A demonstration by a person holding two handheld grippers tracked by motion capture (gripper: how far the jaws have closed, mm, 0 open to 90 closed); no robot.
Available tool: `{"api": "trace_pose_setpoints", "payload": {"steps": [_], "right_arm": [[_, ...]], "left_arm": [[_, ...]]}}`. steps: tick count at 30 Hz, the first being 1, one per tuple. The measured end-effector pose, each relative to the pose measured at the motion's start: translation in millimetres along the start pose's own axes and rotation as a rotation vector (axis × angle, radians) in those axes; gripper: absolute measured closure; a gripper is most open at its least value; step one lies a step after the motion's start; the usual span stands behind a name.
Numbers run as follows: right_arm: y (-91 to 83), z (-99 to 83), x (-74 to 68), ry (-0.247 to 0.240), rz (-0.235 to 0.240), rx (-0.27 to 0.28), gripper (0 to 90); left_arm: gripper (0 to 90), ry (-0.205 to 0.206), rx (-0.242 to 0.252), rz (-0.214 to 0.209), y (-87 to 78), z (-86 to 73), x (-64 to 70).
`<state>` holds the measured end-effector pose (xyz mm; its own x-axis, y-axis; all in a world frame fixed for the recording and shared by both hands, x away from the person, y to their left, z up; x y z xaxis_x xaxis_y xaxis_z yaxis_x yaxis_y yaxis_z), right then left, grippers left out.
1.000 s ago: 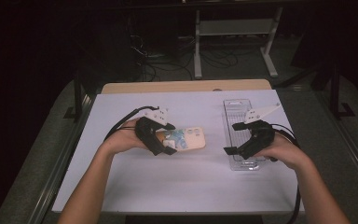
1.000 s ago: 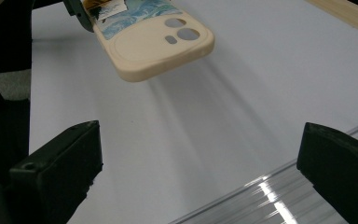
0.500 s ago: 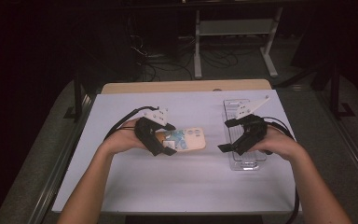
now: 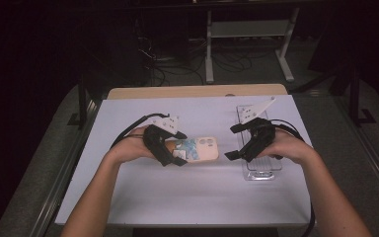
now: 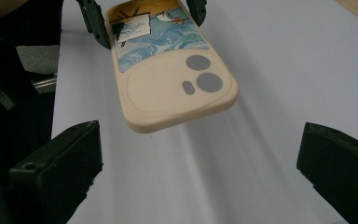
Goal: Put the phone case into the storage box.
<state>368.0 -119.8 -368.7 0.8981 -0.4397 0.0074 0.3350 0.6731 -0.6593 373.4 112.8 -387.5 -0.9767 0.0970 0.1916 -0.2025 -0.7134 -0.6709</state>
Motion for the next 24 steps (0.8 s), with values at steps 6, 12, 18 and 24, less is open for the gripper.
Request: {"api": "trace_pose_setpoints", "payload": {"steps": [6,12,18,24], "right_arm": [[4.3,8.0,-2.2,-0.023,0.016,0.001,0.0],[9.9,13.9,-6.3,-0.043,0.039,-0.004,0.0],[16.7,21.6,-11.5,-0.060,0.061,-0.014,0.0],[23.4,28.0,-15.1,-0.087,0.073,-0.027,0.0]], "left_arm": [[11.1,0.003,-0.008,-0.009,2.2,0.2,1.1],[11.1,0.015,-0.013,-0.018,4.1,0.7,1.4],[11.1,0.022,-0.021,-0.023,5.3,0.9,2.1],[11.1,0.030,-0.026,-0.028,6.8,1.6,3.1]]}}
Point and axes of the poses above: each handheld gripper's, and its own axes: y roughly forward along the jaws, z roughly out of its top, x roughly to its right, the point moved 5 cm from there along y, roughly forward along the jaws, and after that the axes turned 11 degrees about -z, right-handed, at the moved point
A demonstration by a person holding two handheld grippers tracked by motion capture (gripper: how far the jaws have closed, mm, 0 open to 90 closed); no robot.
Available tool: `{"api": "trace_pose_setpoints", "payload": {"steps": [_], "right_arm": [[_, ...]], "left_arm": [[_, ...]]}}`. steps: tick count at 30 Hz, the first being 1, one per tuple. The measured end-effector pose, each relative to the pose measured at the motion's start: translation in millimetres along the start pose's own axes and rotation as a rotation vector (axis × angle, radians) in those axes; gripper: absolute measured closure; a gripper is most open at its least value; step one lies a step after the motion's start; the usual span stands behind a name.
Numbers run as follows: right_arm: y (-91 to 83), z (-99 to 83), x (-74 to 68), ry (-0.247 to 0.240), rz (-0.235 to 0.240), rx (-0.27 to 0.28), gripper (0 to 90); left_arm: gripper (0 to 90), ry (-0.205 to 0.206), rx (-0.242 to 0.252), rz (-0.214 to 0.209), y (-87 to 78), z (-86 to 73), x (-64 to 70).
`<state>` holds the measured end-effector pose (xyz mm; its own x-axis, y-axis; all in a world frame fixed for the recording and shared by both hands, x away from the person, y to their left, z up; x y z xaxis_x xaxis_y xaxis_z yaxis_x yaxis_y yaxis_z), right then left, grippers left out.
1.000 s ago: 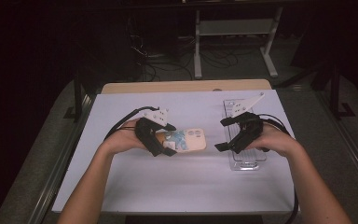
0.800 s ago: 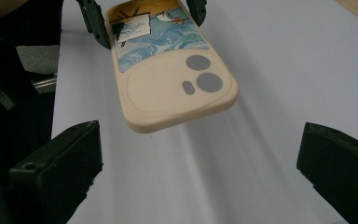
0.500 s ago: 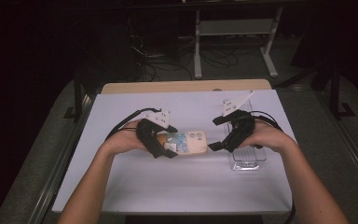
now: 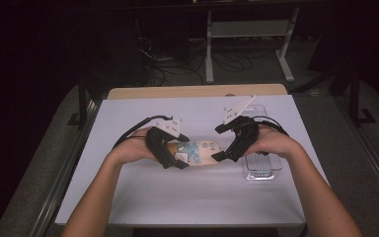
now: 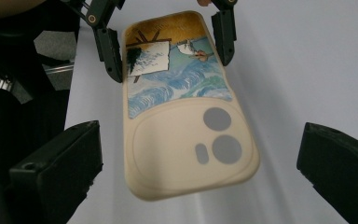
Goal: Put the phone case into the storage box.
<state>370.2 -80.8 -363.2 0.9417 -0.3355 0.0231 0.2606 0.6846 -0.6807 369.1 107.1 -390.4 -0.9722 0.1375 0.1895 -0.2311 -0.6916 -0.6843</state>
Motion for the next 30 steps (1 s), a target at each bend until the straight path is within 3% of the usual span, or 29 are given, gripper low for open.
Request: {"api": "trace_pose_setpoints", "payload": {"steps": [9,17,25,30], "right_arm": [[12.6,7.7,-5.8,-0.059,0.021,-0.017,0.0],[22.6,8.0,-10.5,-0.061,0.023,-0.056,0.0],[31.6,12.1,-14.2,-0.084,0.031,-0.077,0.0],[38.2,14.1,-15.3,-0.128,0.034,-0.069,0.0]], "left_arm": [[11.1,0.010,-0.003,-0.003,1.8,2.8,2.7],[11.1,0.019,0.001,0.001,1.2,4.6,4.1],[11.1,0.045,-0.029,-0.001,2.0,6.3,5.2],[11.1,0.041,-0.018,0.000,3.3,7.7,7.1]]}}
Point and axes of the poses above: each handheld gripper's, and its own axes: y roughly forward along the jaws, z roughly out of its top, x roughly to its right, the point moved 5 cm from there along y, roughly forward along the jaws, and after that the axes turned 11 degrees about -z, right-handed, at the moved point
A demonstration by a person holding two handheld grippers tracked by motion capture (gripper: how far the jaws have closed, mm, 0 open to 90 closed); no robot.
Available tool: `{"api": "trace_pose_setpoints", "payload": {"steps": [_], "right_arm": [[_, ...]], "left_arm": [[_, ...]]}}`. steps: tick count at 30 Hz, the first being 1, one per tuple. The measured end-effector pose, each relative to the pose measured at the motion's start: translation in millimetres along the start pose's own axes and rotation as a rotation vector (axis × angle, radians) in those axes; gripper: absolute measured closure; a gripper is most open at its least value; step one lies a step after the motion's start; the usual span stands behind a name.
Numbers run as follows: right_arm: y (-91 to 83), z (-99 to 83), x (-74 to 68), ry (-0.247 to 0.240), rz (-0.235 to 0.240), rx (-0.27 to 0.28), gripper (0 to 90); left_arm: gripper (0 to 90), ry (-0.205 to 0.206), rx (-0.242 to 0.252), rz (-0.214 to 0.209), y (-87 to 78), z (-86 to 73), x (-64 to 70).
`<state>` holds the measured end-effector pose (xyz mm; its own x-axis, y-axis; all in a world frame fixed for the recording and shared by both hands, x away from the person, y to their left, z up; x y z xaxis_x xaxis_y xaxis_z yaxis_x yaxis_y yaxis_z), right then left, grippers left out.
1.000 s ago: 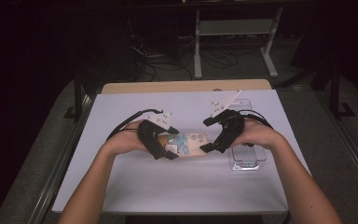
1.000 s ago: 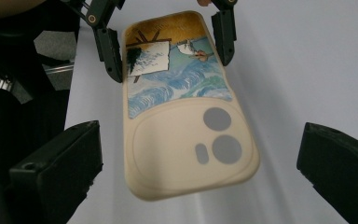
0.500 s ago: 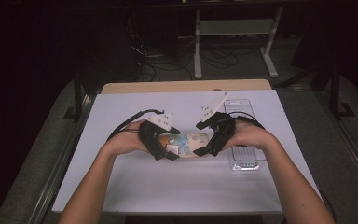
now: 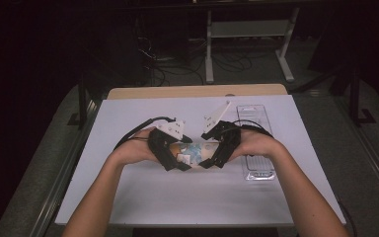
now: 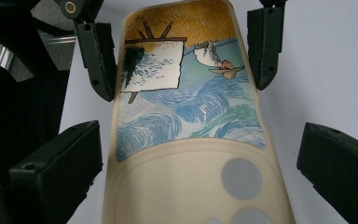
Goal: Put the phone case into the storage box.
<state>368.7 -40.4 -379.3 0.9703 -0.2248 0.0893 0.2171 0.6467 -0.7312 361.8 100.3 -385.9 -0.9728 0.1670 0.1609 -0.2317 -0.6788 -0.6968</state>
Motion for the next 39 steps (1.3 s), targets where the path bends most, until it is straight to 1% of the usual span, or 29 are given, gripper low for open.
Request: {"api": "trace_pose_setpoints", "payload": {"steps": [2,4,5,9,11,15,19,20,21,22,30,36,39], "right_arm": [[1.7,0.1,-0.9,0.001,0.001,-0.011,0.0],[4.1,0.0,-1.6,-0.005,0.004,-0.016,0.0],[5.1,0.0,-1.8,-0.010,0.010,-0.016,0.0],[8.0,-0.3,-4.2,-0.017,0.023,-0.027,0.0],[8.9,-0.2,-5.3,-0.016,0.024,-0.034,0.0],[11.2,1.1,-7.5,-0.017,0.026,-0.044,0.0],[14.0,1.5,-7.8,-0.022,0.019,-0.051,0.0],[14.2,1.5,-8.0,-0.024,0.019,-0.052,1.2],[14.5,1.7,-8.7,-0.033,0.026,-0.050,5.0],[14.5,1.6,-8.6,-0.042,0.022,-0.052,5.1],[14.8,2.3,-8.1,-0.036,0.016,-0.053,7.2],[14.8,2.0,-8.7,-0.061,0.012,-0.063,8.1],[15.5,1.6,-8.9,-0.058,0.014,-0.076,8.5]], "left_arm": [[11.1,-0.001,0.002,0.002,0.5,0.2,0.1],[11.1,0.011,-0.014,0.003,-0.1,-0.2,-0.6],[11.1,0.003,-0.002,0.003,0.6,0.3,-0.2],[11.1,0.001,-0.001,0.005,0.4,0.2,-0.1],[11.1,-0.003,0.000,0.004,0.0,0.4,0.0],[11.1,0.002,0.005,0.008,-1.1,1.0,-0.1],[11.1,-0.001,0.007,0.011,-1.7,1.2,0.2],[11.1,-0.014,0.007,0.008,-1.6,1.0,1.3],[11.1,-0.015,0.006,0.006,-1.8,0.9,1.7],[11.2,-0.012,0.007,0.007,-1.8,0.9,1.6],[11.2,-0.016,0.010,0.010,-2.2,1.3,1.7],[11.2,-0.011,0.006,0.007,-1.2,1.0,1.8],[11.2,-0.004,-0.009,0.005,-1.1,0.2,1.4]]}}
Point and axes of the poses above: each handheld gripper's, and its own axes: y roughly forward along the jaws, z roughly out of its top, x roughly to its right, the point moved 5 cm from there along y, roughly forward along the jaws, and after that the axes turned 11 degrees about -z, right-handed, at the moved point
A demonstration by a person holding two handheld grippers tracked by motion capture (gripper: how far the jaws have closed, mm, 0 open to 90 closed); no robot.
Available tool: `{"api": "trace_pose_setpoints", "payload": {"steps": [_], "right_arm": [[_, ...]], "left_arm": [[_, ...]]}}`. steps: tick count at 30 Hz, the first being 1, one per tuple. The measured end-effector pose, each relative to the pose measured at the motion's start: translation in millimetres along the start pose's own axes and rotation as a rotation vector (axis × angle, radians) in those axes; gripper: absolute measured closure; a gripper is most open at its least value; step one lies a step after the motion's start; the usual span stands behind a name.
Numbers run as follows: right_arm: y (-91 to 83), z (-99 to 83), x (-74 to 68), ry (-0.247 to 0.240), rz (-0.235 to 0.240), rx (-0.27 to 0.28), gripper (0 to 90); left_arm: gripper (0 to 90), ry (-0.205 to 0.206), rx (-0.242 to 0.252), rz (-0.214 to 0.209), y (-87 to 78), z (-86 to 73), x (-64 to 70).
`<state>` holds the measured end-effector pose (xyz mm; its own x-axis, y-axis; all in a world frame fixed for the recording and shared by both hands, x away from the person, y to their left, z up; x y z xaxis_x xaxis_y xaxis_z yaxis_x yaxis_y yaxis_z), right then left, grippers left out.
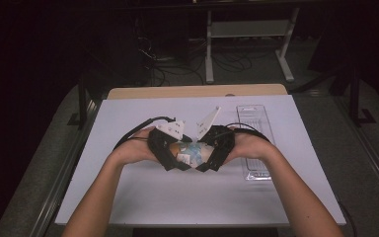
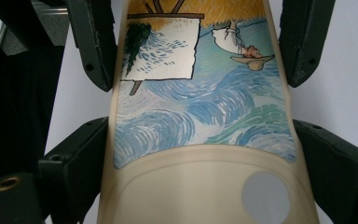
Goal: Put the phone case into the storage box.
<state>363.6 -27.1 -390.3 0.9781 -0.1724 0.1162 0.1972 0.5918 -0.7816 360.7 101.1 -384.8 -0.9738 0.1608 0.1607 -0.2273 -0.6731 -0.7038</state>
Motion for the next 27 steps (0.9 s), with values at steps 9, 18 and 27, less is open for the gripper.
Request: {"api": "trace_pose_setpoints", "payload": {"steps": [9,18,27], "right_arm": [[1.1,-0.4,-1.0,-0.017,-0.005,-0.005,10.1],[0.2,-0.7,-1.1,-0.016,0.000,-0.001,10.8],[-1.3,-1.0,0.1,0.000,-0.004,0.012,10.6]], "left_arm": [[11.2,0.002,-0.022,0.004,3.5,-2.6,0.4],[10.8,0.004,-0.014,0.013,3.1,-2.1,1.2],[2.8,-0.009,0.010,0.040,0.7,-1.4,-0.5]]}}
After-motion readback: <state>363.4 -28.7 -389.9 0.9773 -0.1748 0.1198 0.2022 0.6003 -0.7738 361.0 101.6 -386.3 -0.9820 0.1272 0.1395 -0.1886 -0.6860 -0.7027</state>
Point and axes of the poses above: each handheld gripper's, and its own axes: y roughly forward along the jaws, z roughly out of its top, x roughly to its right, the point moved 5 cm from there along y, roughly forward along the jaws, and after that the axes turned 11 degrees about -z, right-handed, at the moved point
